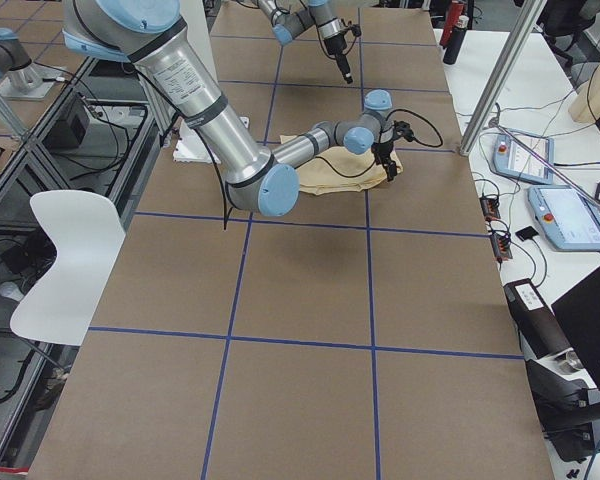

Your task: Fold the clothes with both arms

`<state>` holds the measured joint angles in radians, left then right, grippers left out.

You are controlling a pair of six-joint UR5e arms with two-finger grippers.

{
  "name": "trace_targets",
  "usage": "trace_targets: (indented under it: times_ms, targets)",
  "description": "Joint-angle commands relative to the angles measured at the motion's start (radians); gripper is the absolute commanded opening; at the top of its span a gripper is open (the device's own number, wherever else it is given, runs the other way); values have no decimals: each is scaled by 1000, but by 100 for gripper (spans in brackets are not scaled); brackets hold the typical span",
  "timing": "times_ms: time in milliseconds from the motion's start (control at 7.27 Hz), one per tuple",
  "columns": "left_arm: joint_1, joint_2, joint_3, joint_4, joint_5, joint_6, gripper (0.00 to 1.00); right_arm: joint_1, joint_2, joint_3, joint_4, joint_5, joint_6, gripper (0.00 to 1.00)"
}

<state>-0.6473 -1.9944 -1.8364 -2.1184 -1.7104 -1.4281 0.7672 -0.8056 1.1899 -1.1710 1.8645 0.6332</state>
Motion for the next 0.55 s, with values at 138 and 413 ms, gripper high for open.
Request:
trace_targets:
  times_ms: [138, 413]
  targets:
    - [0, -1, -1, 0, 0, 0, 100, 0, -15, -33, 30, -5, -3, 100]
    - [0, -10, -3, 3, 0, 0, 100, 4, -23, -39, 30, -5, -4, 100]
